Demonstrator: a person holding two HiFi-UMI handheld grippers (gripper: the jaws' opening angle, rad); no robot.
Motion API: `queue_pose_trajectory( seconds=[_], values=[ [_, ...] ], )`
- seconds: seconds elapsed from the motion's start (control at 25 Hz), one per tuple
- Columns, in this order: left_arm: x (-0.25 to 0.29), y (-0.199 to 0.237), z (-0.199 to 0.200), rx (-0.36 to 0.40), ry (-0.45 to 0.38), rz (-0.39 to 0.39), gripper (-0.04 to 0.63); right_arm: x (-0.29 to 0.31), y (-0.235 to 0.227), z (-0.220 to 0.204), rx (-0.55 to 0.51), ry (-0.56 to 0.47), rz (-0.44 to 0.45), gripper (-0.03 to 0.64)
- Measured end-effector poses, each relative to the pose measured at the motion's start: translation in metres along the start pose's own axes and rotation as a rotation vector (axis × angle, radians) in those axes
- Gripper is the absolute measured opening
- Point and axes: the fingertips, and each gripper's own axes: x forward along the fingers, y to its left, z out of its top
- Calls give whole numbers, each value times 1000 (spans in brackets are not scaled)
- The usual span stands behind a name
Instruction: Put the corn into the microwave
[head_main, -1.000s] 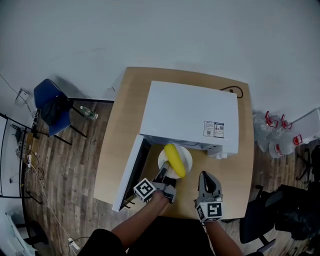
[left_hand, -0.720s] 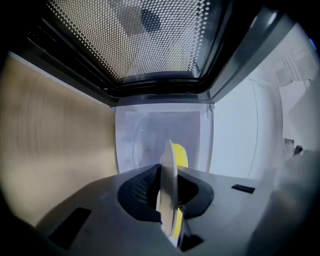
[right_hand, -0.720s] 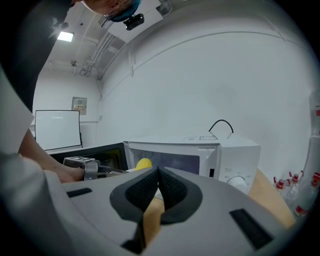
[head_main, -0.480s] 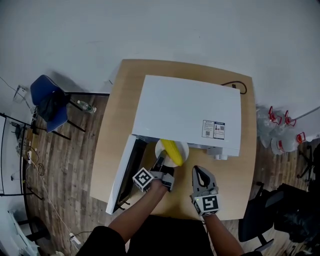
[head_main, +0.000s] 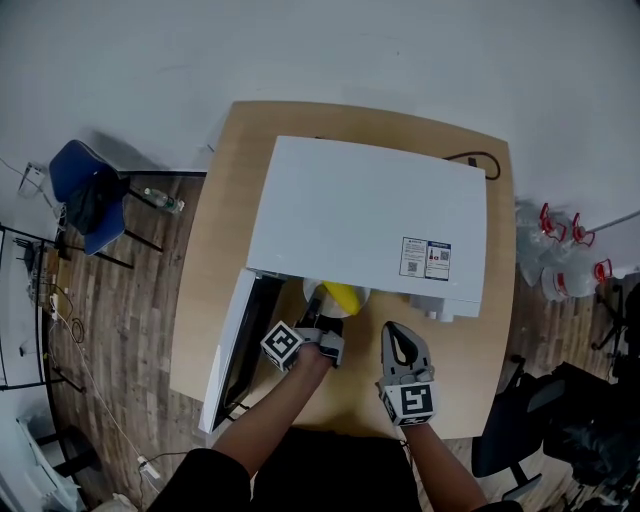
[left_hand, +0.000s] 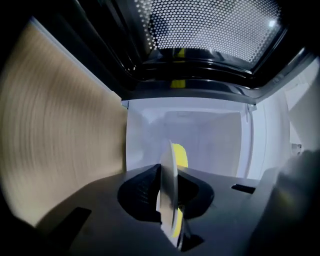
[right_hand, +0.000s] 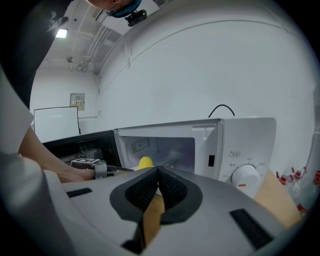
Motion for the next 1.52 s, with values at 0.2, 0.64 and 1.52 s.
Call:
queue_pose_trajectory(
  seconds=[0.2, 0.64, 1.52],
  values=[
    [9, 7, 0, -1, -12, 17, 29, -4, -4, -6, 3, 17, -10, 60],
    [20, 21, 6, -24, -103, 85, 29, -14, -12, -22, -2, 58, -39, 60],
    [17, 19, 6, 34, -91, 139, 125, -15, -8, -15, 83, 46, 2, 60]
  ],
)
